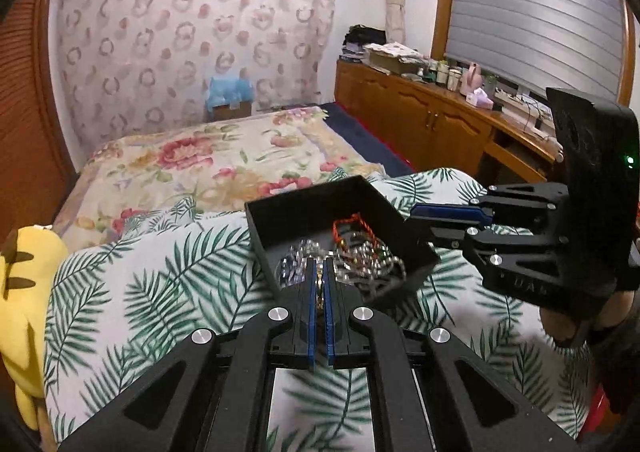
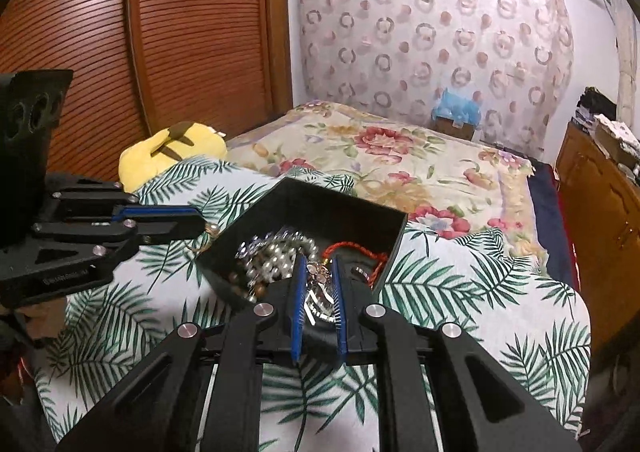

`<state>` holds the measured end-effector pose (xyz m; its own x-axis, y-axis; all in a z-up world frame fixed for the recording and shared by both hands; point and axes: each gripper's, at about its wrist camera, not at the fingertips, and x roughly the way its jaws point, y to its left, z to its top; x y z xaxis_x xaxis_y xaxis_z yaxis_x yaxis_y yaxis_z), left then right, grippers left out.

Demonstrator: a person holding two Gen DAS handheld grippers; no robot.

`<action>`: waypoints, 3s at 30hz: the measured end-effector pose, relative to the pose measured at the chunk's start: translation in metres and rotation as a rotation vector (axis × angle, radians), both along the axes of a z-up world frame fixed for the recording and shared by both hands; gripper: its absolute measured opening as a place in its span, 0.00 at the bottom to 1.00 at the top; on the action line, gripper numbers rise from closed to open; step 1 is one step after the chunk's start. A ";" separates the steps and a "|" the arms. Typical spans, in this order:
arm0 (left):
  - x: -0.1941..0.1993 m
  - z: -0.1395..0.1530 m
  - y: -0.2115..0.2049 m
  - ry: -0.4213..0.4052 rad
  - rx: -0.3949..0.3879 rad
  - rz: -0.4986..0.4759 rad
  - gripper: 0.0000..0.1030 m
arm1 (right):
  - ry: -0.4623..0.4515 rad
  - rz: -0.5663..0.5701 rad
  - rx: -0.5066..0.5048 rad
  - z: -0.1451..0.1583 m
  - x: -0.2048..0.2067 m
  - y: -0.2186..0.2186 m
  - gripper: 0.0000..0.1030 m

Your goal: Organize jewelry

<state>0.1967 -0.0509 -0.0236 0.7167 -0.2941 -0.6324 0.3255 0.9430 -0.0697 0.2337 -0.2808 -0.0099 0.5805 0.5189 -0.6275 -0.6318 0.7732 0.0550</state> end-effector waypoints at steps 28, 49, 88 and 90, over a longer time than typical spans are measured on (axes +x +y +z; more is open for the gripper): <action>-0.067 0.027 0.012 -0.094 0.049 0.211 0.92 | -0.100 -0.242 0.095 0.032 -0.088 -0.046 0.88; -0.114 0.030 0.016 -0.122 0.057 0.272 0.92 | -0.150 -0.337 0.146 0.039 -0.133 -0.063 0.97; -0.127 0.044 0.013 -0.158 0.052 0.269 0.92 | -0.153 -0.340 0.149 0.036 -0.133 -0.065 0.97; -0.128 0.044 0.013 -0.158 0.051 0.268 0.92 | -0.154 -0.341 0.147 0.037 -0.134 -0.065 0.97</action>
<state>0.0691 -0.0384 0.0202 0.8549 -0.0523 -0.5162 0.0679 0.9976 0.0114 0.1001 -0.3453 0.0268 0.8161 0.3581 -0.4535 -0.3501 0.9308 0.1050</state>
